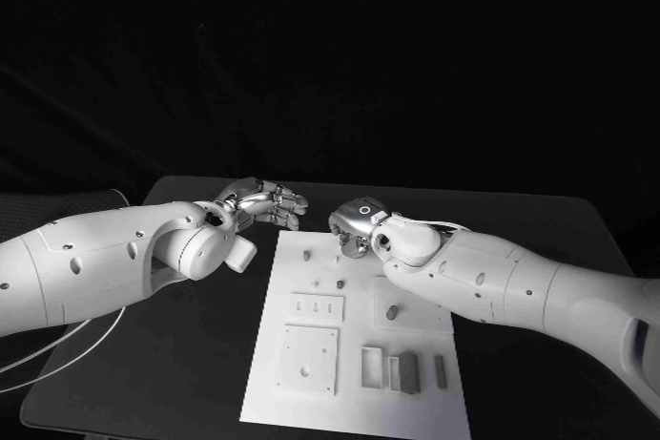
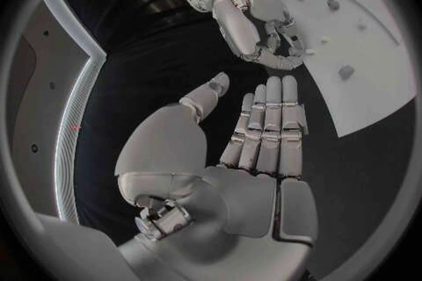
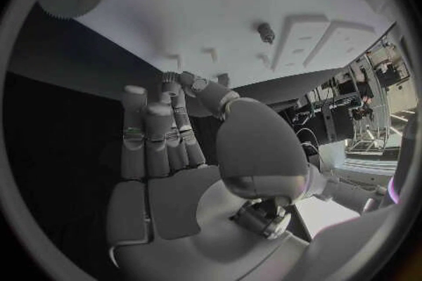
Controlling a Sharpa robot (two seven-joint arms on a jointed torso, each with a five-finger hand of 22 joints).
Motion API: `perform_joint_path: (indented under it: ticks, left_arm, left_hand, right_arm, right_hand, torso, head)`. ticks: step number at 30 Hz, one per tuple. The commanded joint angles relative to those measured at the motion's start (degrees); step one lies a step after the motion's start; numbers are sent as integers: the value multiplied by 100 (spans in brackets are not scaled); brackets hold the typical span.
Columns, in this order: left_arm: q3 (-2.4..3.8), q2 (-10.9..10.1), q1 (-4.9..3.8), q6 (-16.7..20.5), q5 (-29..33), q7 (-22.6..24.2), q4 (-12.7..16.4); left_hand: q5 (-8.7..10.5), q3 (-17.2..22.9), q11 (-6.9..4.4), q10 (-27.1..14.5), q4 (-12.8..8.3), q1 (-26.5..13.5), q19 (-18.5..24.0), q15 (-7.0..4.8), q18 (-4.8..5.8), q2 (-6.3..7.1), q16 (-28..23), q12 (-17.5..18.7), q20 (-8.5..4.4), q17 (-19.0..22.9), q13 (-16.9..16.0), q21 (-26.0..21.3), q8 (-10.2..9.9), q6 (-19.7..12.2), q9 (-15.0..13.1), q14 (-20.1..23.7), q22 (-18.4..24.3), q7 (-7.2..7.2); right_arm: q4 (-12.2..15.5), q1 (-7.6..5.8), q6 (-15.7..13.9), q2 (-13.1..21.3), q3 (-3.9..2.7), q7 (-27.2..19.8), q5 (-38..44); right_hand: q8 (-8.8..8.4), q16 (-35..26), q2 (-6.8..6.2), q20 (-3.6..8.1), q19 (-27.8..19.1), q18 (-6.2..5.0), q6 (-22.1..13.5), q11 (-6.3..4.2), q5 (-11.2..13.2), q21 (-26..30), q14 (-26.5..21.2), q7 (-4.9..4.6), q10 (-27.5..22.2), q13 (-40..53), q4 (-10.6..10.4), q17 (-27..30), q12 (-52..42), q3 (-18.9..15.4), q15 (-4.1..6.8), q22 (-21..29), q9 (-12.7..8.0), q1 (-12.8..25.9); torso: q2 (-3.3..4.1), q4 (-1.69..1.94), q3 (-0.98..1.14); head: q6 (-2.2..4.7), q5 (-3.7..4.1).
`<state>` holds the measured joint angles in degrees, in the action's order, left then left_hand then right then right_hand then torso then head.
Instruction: Assemble the parts on the task board
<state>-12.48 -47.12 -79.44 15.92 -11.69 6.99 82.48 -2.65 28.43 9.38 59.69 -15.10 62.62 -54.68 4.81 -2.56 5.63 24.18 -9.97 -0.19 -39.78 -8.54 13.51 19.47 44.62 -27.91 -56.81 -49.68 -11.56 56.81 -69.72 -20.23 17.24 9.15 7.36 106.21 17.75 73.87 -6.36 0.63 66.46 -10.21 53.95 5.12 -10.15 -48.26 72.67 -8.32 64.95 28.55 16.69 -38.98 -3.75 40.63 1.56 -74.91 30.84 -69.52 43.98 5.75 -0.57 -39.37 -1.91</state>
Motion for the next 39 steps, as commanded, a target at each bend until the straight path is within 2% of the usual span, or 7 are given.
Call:
perform_joint_path:
  ticks: [1, 11, 28, 39]
  left_arm:
    - [7, 5, -21, 2, -26, 40, 20]
    - [8, 8, -55, 3, -45, 42, 33]
    - [10, 22, -77, 16, -48, 40, 34]
    - [12, 17, -88, 10, -74, 39, 41]
  left_hand:
    - [-17, 0, 3, -43, 25, 16, -16, 25, -96, 49, -35, 40, -39, -9, -8, -31, -19, -48, -9, -34, -10, 2]
    - [-17, 0, 3, -44, 25, 17, -17, 25, -96, 51, -39, 42, -40, -14, -9, -32, -20, -48, -11, -35, -11, 2]
    - [-17, 1, 4, -44, 25, 18, -18, 24, -95, 54, -47, 46, -40, -24, -13, -35, -23, -51, -12, -38, -14, 1]
    - [-17, 2, 4, -44, 24, 21, -18, 24, -95, 56, -52, 49, -41, -30, -15, -37, -24, -52, -14, -39, -16, 0]
  right_arm:
    - [-10, 7, 31, -20, 3, -61, -15]
    - [0, 17, 65, -32, 13, -87, -54]
    - [-130, 49, 71, -121, 42, -128, -100]
    - [-167, 50, 50, -131, 44, -88, -115]
  right_hand:
    - [-36, 23, -19, 39, 18, -479, -8, -64, 22, -30, 1, -17, 471, 6, -7, 7, -15, 42, 31, -103, 5, -8]
    - [-38, 22, -15, 37, 19, -479, -11, -64, 22, -29, -1, -19, 471, 4, -13, 9, -14, 40, 30, -101, 9, 15]
    - [-85, 10, -53, 30, -6, -479, -86, -34, 21, -7, -24, -47, 376, -28, -6, 21, 11, 49, 2, -95, 10, 59]
    - [-98, 6, -75, 25, -18, -479, -105, -23, 22, -3, -36, -57, 351, -40, -9, 24, 7, 48, -10, -97, 10, 70]
  torso:
    - [7, -2, 2]
    - [11, -13, -1]
    - [10, -7, -2]
    - [5, -20, -1]
  head:
    - [-15, -27]
    - [-61, -54]
    - [-73, -73]
    - [-84, -98]
